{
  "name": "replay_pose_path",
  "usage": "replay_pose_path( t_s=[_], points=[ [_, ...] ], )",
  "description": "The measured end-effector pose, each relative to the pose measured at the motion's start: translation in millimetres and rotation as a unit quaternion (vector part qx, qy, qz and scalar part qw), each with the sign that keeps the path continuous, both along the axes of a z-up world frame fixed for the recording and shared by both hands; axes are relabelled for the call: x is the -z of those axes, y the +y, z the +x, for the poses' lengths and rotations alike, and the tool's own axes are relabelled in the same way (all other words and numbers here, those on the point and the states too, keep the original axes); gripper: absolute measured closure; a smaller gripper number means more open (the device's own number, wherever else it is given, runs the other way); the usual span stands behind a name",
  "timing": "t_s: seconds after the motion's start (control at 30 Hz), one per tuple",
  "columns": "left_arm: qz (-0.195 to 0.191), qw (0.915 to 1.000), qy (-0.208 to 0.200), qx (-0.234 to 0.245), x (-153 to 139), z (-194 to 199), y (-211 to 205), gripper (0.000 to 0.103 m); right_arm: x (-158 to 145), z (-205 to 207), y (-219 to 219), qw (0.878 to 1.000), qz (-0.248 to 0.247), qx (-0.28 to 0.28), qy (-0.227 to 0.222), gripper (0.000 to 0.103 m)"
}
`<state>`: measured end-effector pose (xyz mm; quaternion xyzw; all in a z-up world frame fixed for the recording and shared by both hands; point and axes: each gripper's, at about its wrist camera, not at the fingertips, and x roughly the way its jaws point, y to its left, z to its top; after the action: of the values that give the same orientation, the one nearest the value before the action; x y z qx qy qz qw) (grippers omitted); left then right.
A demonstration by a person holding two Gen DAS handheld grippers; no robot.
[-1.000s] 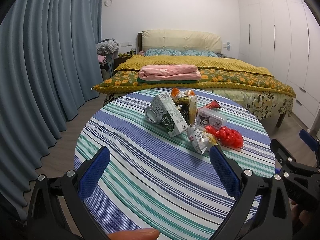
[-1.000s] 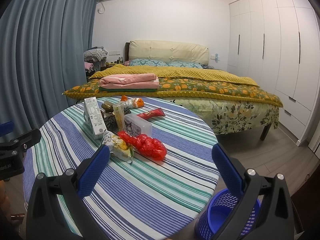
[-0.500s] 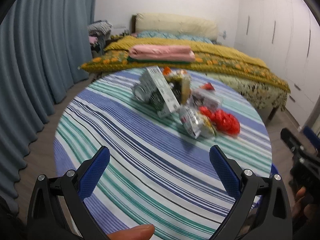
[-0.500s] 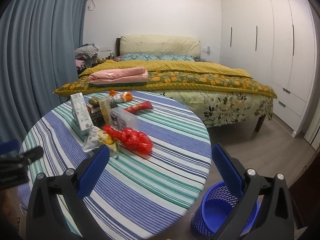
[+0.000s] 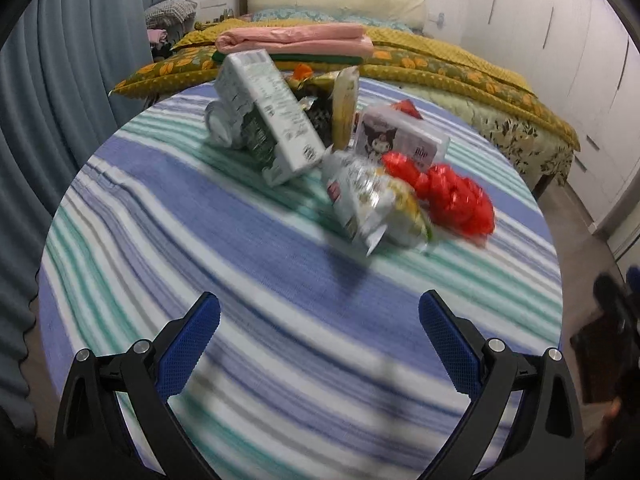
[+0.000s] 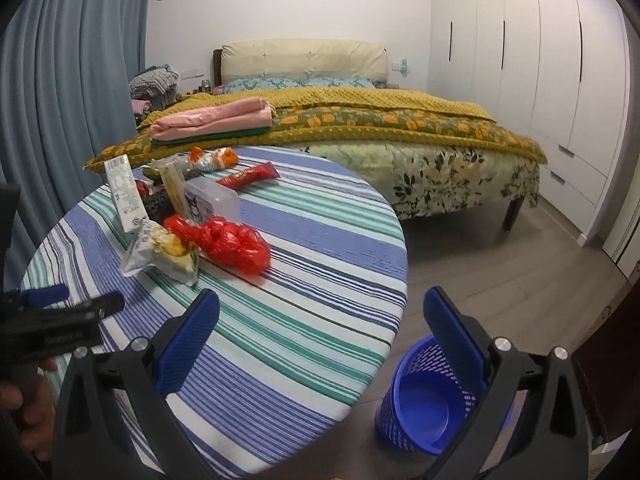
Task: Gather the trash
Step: 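Reach the right tool to the red plastic bag while the left tool reaches the snack wrapper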
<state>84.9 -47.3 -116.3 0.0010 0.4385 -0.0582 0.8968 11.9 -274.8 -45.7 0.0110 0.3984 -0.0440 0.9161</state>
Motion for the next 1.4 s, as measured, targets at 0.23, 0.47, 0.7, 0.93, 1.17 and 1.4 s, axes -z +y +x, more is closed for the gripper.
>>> replay_pose_path(
  t_s=[0.23, 0.47, 0.7, 0.93, 1.17, 1.4],
  points=[
    [0.011, 0.9999, 0.007, 0.006, 10.7, 45.7, -47.2, 0.004, 9.0, 4.1, -12.2, 1.000, 0.005, 0.016, 0.009, 0.005],
    [0.023, 0.9990, 0.028, -0.028, 29.6, 72.8, -44.3, 0.004, 13.1, 8.0, -20.3, 1.000, 0.001, 0.020, 0.016, 0.005],
    [0.033, 0.9974, 0.039, -0.052, 24.4, 54.1, 31.9, 0.004, 18.2, 15.7, -14.2, 1.000, 0.009, 0.007, 0.019, 0.005],
    [0.020, 0.9975, 0.051, -0.046, 29.1, 47.2, 79.3, 0.004, 27.0, 36.8, 11.5, 0.998, 0.005, -0.057, 0.036, 0.005],
    [0.047, 0.9983, 0.034, -0.008, 34.6, 48.2, 62.2, 0.004, 58.5, 102.1, 39.6, 0.972, -0.032, -0.218, 0.083, 0.005],
    [0.047, 0.9982, 0.038, -0.003, 34.0, 38.7, 60.5, 0.004, 78.7, 137.9, 54.8, 0.942, 0.029, -0.319, 0.099, 0.014]
  ],
)
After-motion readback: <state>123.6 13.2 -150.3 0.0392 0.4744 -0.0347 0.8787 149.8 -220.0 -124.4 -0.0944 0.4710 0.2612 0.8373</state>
